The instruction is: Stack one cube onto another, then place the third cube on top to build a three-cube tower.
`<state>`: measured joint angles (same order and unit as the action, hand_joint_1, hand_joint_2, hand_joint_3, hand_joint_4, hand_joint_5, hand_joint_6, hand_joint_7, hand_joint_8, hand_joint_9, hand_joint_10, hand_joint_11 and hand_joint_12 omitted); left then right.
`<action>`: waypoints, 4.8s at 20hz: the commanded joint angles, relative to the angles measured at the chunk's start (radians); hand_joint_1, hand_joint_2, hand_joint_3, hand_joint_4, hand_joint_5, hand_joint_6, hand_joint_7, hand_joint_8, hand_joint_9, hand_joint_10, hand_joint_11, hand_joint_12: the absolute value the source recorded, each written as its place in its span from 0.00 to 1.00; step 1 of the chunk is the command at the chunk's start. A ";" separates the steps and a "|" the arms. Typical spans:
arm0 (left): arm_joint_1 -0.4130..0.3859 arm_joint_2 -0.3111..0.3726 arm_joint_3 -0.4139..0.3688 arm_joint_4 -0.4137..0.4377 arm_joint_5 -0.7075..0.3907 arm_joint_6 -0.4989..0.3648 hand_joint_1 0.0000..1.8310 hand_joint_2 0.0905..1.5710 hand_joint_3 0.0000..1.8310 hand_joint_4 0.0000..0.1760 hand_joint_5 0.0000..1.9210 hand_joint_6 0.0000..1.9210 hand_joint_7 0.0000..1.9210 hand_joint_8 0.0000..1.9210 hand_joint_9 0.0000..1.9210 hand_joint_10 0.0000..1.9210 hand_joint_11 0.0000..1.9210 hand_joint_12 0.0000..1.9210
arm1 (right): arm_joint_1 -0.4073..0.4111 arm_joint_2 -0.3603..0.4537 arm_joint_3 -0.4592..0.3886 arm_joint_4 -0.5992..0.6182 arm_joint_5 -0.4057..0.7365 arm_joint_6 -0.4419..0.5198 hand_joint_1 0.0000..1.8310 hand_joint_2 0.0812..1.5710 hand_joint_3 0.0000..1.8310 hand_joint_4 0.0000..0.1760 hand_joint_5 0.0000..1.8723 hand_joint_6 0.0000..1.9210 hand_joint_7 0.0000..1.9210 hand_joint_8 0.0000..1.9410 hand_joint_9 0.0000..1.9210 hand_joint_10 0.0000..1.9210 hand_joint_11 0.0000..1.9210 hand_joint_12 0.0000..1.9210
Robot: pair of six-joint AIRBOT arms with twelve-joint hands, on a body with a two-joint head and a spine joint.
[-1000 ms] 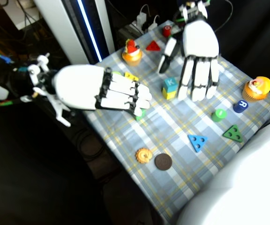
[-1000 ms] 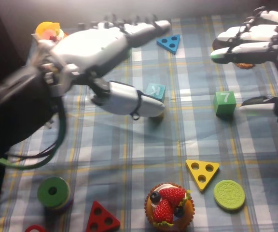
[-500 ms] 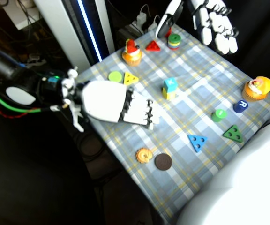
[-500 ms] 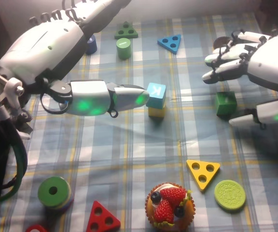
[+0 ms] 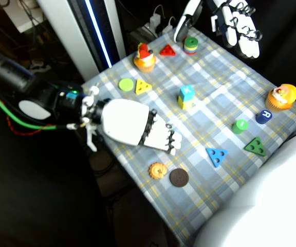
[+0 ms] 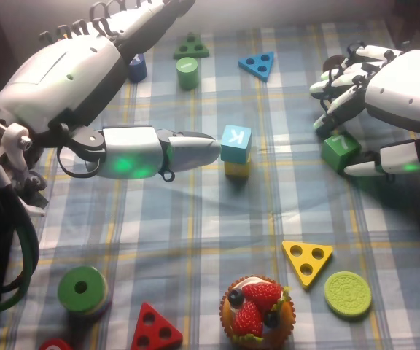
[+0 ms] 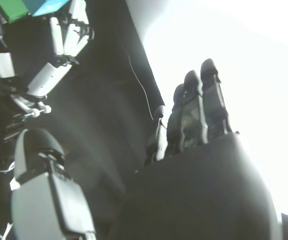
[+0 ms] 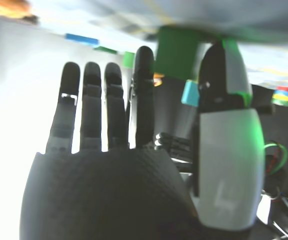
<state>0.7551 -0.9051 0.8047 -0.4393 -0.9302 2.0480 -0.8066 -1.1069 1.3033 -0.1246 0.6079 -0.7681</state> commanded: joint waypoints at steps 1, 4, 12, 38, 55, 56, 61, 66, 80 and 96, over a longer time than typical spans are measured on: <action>-0.004 0.007 -0.002 0.027 -0.114 -0.004 0.33 0.49 0.00 1.00 0.03 0.00 0.06 0.01 0.07 0.01 0.06 0.04 | 0.013 -0.006 0.006 0.012 0.096 -0.009 0.55 0.59 0.00 0.00 0.49 0.01 0.25 0.01 0.19 0.01 0.00 0.48; -0.001 0.006 -0.002 0.024 -0.113 -0.004 0.34 0.49 0.00 1.00 0.02 0.00 0.06 0.00 0.06 0.00 0.04 0.03 | 0.015 -0.007 0.007 0.012 0.096 -0.010 0.55 0.58 0.00 0.00 0.54 0.02 0.29 0.01 0.25 0.02 0.00 0.57; 0.011 0.016 -0.002 0.000 -0.105 -0.004 0.33 0.49 0.00 1.00 0.02 0.00 0.06 0.00 0.07 0.00 0.03 0.03 | 0.072 0.003 -0.015 -0.097 0.138 0.063 0.65 0.63 0.00 0.00 0.64 0.32 0.40 0.01 0.32 0.01 0.02 0.57; 0.028 0.060 0.031 -0.037 -0.006 0.007 0.50 0.48 0.00 1.00 0.02 0.00 0.03 0.00 0.04 0.00 0.01 0.01 | 0.284 -0.159 0.101 -0.477 0.172 0.382 0.65 0.64 0.00 0.00 0.63 0.34 0.40 0.00 0.28 0.00 0.00 0.41; 0.024 0.051 0.038 -0.038 0.001 0.007 0.50 0.50 0.00 1.00 0.03 0.00 0.04 0.00 0.04 0.00 0.01 0.01 | 0.284 -0.166 0.111 -0.496 0.147 0.383 0.65 0.64 0.00 0.00 0.61 0.36 0.37 0.00 0.26 0.00 0.00 0.46; 0.024 0.051 0.038 -0.038 0.001 0.007 0.51 0.50 0.00 1.00 0.03 0.00 0.04 0.00 0.04 0.00 0.01 0.01 | 0.284 -0.166 0.112 -0.496 0.147 0.383 0.65 0.65 0.00 0.00 0.60 0.38 0.37 0.00 0.27 0.00 0.00 0.49; 0.024 0.051 0.039 -0.038 0.000 0.007 0.52 0.49 0.00 1.00 0.04 0.00 0.04 0.00 0.04 0.00 0.01 0.02 | 0.284 -0.166 0.114 -0.496 0.144 0.383 0.63 0.66 0.00 0.00 0.58 0.42 0.37 0.00 0.28 0.00 0.00 0.54; 0.022 0.048 0.041 -0.038 0.002 0.007 0.51 0.49 0.00 1.00 0.04 0.00 0.04 0.00 0.05 0.00 0.02 0.02 | 0.284 -0.166 0.115 -0.496 0.143 0.383 0.64 0.66 0.00 0.00 0.58 0.41 0.37 0.00 0.29 0.00 0.00 0.55; 0.019 0.044 0.044 -0.042 0.005 0.007 0.43 0.49 0.00 1.00 0.04 0.00 0.05 0.00 0.05 0.00 0.01 0.03 | 0.288 -0.167 0.112 -0.504 0.145 0.396 0.61 0.55 0.00 0.00 0.41 0.00 0.31 0.00 0.25 0.00 0.00 0.55; 0.097 0.161 0.000 0.142 -0.237 -0.510 0.35 0.45 0.00 1.00 0.01 0.00 0.05 0.01 0.04 0.00 0.04 0.02 | 0.191 0.097 -0.085 -0.243 0.432 0.287 0.43 0.47 0.00 1.00 0.00 0.00 0.00 0.00 0.00 0.00 0.00 0.00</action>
<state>0.8654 -0.7418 0.8040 -0.3202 -1.0172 1.5402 -0.6361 -0.9981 1.2160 -0.4068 0.9058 -0.4820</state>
